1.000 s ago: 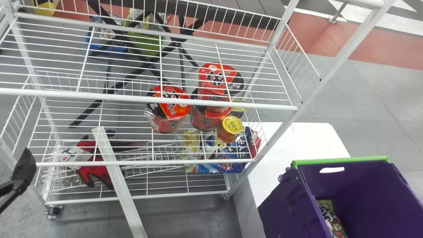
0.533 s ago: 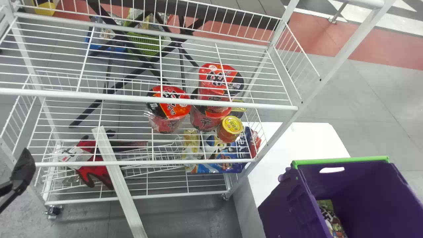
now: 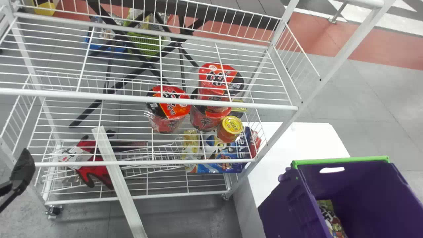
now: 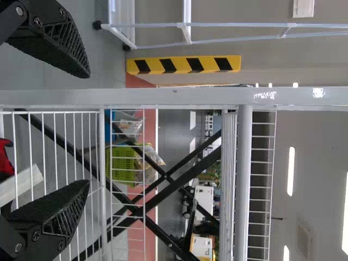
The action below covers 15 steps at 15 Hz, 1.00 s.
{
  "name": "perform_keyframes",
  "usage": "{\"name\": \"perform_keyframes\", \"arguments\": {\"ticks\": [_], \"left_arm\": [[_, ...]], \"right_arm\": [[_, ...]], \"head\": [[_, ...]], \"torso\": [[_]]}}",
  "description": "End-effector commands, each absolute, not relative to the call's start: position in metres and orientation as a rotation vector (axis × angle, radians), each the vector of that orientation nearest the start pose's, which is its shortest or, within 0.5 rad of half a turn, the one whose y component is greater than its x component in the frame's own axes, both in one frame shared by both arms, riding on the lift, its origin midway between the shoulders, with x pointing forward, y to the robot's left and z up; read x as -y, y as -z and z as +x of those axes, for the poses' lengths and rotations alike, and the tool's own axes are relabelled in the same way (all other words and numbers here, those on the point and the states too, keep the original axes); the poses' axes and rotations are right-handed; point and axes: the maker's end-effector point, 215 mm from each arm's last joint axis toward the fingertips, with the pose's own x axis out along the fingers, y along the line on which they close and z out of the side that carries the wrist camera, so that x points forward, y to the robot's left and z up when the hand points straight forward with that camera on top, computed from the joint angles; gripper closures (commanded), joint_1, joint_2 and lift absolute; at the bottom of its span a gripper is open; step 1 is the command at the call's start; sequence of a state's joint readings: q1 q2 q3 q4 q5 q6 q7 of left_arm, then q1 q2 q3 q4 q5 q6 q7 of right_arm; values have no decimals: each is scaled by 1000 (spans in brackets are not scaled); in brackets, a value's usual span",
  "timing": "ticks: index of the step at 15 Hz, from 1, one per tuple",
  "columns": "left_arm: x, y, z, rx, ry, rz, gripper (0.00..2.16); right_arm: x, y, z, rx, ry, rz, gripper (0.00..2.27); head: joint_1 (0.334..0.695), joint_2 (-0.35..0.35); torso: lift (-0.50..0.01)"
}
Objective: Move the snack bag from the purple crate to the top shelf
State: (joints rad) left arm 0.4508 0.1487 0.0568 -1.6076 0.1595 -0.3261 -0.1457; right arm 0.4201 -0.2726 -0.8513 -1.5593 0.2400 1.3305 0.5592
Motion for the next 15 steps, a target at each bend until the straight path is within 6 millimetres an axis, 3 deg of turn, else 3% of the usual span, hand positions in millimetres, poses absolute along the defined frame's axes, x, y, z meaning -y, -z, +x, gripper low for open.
{"name": "perform_keyframes", "arguments": {"ticks": [1, 4, 15], "left_arm": [[-277, 446, 426, -82, 95, 4, 134], [-276, 447, 427, -85, 97, 3, 134], [-277, 447, 427, -87, 98, 6, 134]], "right_arm": [[620, 582, 31, -1440, 699, 451, 2240], [624, 570, 41, -1382, 711, 475, 2240], [622, 570, 73, -1250, 655, 450, 2240]], "head": [[695, -350], [695, -350], [695, -350]], "torso": [[-454], [-438], [-394]]}}
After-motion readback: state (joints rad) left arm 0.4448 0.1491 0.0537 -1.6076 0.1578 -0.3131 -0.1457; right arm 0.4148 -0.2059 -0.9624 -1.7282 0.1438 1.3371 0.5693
